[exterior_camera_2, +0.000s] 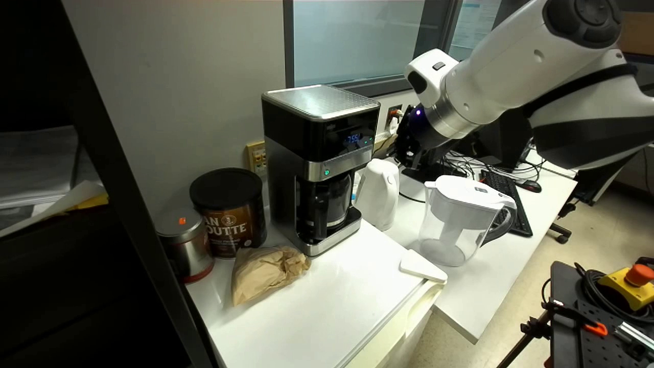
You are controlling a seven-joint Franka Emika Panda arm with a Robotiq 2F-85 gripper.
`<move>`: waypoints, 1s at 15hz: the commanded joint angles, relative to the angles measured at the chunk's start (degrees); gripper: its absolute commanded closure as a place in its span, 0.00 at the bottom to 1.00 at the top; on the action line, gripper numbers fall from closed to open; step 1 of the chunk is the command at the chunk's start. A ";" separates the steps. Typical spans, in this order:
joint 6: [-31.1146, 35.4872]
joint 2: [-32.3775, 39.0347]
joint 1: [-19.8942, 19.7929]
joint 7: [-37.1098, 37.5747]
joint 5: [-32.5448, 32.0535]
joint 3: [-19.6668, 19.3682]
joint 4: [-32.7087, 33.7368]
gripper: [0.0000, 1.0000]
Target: Press a button on the coffeemaker.
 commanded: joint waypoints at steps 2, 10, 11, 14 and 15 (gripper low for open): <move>1.80 5.60 -0.51 5.16 -4.78 -0.47 5.24 1.00; 2.05 11.14 -0.62 10.27 -8.56 -0.78 10.98 1.00; 1.98 11.56 -0.63 10.63 -8.66 -0.80 11.47 1.00; 1.91 12.10 -0.67 11.15 -8.75 -0.86 11.98 1.00; 1.86 12.20 -0.68 11.35 -8.73 -0.87 12.05 1.00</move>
